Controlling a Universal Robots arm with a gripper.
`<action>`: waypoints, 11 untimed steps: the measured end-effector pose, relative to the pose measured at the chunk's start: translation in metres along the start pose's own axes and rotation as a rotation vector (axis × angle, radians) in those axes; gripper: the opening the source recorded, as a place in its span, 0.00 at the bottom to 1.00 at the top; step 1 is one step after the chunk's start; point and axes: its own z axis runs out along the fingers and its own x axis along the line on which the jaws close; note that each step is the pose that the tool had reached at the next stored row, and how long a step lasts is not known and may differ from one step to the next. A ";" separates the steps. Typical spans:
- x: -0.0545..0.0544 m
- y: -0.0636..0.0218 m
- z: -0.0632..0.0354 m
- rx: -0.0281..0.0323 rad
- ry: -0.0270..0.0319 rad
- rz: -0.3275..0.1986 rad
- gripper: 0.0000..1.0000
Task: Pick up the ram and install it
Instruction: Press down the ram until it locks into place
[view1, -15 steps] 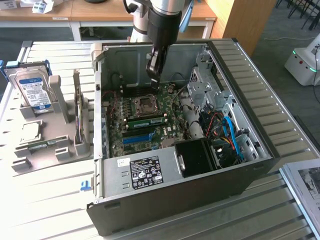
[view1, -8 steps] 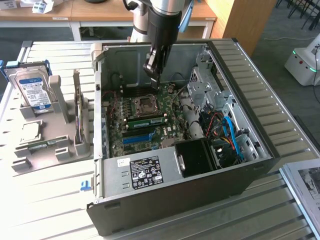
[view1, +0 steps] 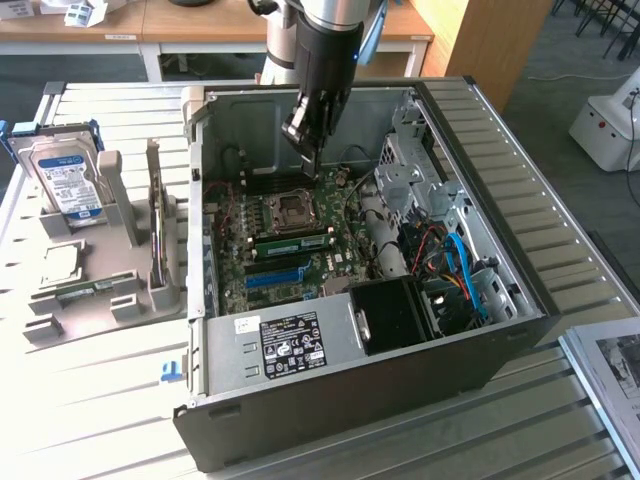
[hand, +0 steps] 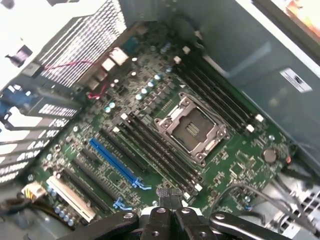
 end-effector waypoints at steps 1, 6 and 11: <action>0.000 0.0000 0.0001 0.0001 -0.0009 0.018 0.10; 0.000 0.0000 0.0003 0.0007 -0.0053 0.109 0.10; 0.000 0.0000 0.0005 0.0014 -0.0098 0.200 0.10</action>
